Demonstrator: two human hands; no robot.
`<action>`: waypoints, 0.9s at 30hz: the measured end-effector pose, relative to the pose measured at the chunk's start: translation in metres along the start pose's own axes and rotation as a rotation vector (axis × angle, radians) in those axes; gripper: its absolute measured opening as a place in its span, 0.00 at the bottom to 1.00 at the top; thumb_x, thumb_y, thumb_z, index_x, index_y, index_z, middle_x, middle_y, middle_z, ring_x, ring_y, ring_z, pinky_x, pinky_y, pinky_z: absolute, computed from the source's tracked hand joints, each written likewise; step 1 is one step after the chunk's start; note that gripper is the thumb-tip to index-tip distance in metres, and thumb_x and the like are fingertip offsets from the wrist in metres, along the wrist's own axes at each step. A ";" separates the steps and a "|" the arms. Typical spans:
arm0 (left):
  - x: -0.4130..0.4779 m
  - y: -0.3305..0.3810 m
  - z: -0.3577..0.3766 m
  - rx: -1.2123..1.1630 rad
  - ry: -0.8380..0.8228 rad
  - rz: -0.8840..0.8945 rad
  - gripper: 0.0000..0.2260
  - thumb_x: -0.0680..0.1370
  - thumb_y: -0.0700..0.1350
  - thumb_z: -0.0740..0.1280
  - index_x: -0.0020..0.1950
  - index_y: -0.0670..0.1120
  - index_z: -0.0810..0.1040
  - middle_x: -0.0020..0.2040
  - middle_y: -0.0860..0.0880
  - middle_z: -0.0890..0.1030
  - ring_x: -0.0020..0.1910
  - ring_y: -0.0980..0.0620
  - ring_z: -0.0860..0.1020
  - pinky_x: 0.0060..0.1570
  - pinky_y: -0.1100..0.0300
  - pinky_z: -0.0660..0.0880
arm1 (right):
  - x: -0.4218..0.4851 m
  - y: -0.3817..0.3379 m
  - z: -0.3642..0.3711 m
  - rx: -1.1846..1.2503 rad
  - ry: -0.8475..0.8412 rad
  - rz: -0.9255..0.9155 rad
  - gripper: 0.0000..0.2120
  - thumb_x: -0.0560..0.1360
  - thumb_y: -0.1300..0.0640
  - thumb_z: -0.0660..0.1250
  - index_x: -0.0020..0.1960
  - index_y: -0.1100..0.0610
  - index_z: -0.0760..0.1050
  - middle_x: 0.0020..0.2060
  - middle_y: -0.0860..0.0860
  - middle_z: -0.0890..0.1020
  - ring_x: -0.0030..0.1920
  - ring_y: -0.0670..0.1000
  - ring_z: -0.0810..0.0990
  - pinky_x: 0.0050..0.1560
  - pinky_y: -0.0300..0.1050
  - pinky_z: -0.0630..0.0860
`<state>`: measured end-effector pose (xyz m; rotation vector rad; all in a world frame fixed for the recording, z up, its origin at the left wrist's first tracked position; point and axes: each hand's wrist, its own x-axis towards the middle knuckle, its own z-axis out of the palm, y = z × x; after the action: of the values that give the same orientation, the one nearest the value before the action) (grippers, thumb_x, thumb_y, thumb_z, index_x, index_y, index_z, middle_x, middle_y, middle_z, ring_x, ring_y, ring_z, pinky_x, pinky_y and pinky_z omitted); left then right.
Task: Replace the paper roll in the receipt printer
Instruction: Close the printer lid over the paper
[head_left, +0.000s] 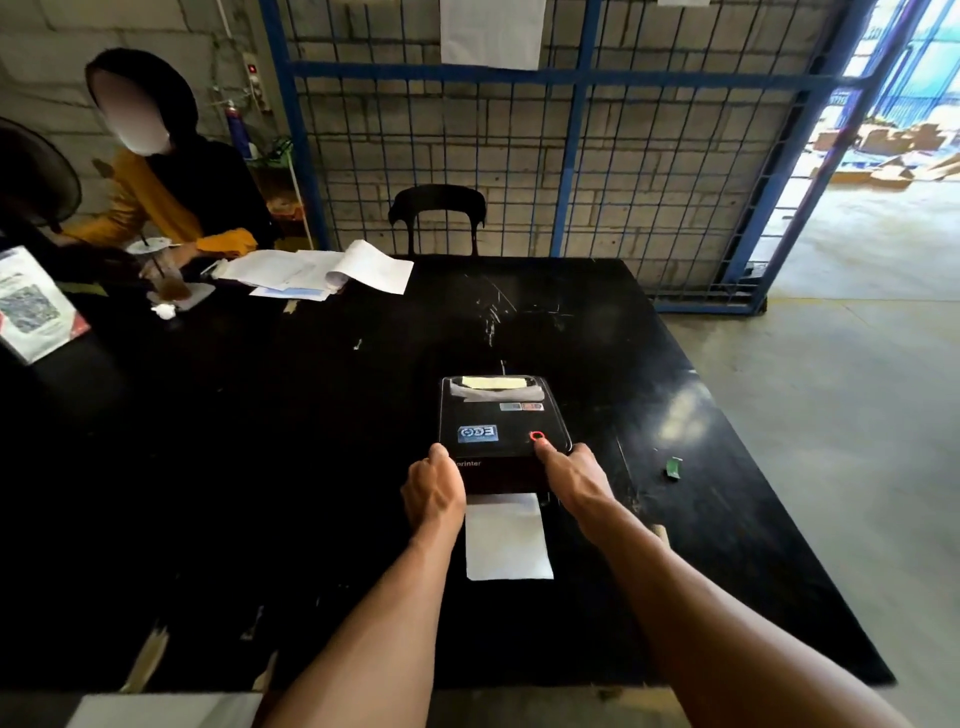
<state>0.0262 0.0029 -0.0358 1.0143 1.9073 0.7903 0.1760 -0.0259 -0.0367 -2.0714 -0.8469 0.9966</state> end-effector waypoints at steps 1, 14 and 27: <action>0.000 -0.001 -0.001 0.012 -0.003 -0.013 0.22 0.82 0.50 0.54 0.59 0.35 0.79 0.59 0.36 0.80 0.57 0.38 0.78 0.51 0.53 0.72 | 0.000 0.004 0.000 -0.024 -0.001 0.007 0.29 0.78 0.38 0.62 0.65 0.61 0.71 0.58 0.59 0.81 0.56 0.60 0.80 0.60 0.55 0.77; 0.002 -0.020 -0.001 0.082 -0.026 -0.029 0.14 0.80 0.44 0.61 0.51 0.38 0.83 0.53 0.39 0.83 0.53 0.40 0.80 0.51 0.52 0.78 | 0.000 0.036 0.002 -0.144 0.010 -0.048 0.21 0.77 0.42 0.67 0.56 0.59 0.81 0.52 0.58 0.85 0.55 0.60 0.82 0.59 0.55 0.78; 0.010 -0.030 -0.006 -0.070 -0.142 -0.106 0.08 0.80 0.44 0.64 0.49 0.43 0.83 0.45 0.44 0.81 0.45 0.45 0.78 0.46 0.54 0.73 | 0.004 0.045 -0.005 -0.160 -0.052 -0.088 0.22 0.77 0.39 0.68 0.58 0.56 0.82 0.54 0.57 0.85 0.57 0.59 0.82 0.60 0.55 0.78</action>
<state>0.0070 -0.0034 -0.0612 0.8948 1.7837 0.7008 0.1939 -0.0492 -0.0713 -2.1283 -1.0661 0.9663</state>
